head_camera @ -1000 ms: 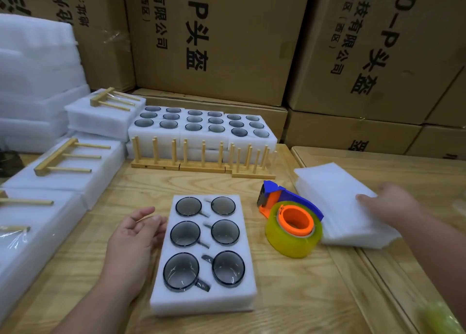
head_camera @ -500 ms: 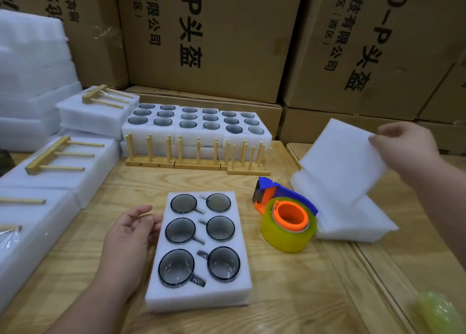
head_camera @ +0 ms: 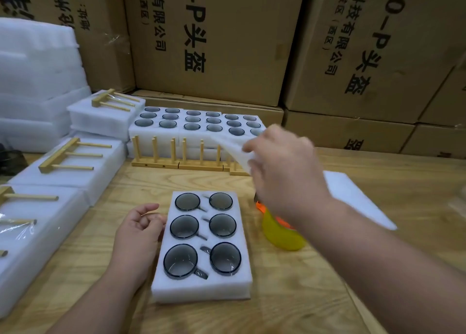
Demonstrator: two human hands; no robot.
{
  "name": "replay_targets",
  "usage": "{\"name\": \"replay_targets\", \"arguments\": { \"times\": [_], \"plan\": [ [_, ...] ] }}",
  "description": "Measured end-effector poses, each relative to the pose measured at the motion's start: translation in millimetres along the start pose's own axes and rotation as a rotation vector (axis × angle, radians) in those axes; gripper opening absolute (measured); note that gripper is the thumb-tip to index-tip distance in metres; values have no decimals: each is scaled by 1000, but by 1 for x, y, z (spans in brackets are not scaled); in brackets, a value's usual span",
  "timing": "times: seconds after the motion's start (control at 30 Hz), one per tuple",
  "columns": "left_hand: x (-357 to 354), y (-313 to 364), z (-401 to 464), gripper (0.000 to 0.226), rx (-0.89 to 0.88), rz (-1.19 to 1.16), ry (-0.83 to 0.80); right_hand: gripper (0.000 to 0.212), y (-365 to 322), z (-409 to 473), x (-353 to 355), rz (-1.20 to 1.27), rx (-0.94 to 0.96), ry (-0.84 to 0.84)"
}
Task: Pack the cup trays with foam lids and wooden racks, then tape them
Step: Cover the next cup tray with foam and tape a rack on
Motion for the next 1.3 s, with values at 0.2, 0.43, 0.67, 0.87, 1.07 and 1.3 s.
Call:
{"name": "replay_targets", "arguments": {
  "times": [0.2,0.43,0.67,0.87,1.07,1.3],
  "plan": [
    [-1,1,-5,25,9,-7,-10,30,-103,-22,-59,44,171,-326],
    [-2,3,-7,27,9,2,-43,35,-138,-39,-99,231,16,-467],
    [-1,4,-8,23,2,76,10,24,-34,-53,-98,508,-318,-179],
    [5,-2,-6,15,58,-83,26,39,30,-113,-151,1212,-767,5],
    [4,0,-5,20,68,-173,72,37,30,-105,-186,1753,-856,226],
    [7,4,-8,35,45,-159,97,32,29,-130,-207,1663,-1029,34]
  ]
}}
Point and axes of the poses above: each hand's wrist, its own z-axis towards the middle knuckle, its own x-axis out of the back of the hand, y = z × x, the point moved 8 cm from there along z, towards the middle knuckle, and after that the axes turned 9 degrees about x, right-handed, at the moved point
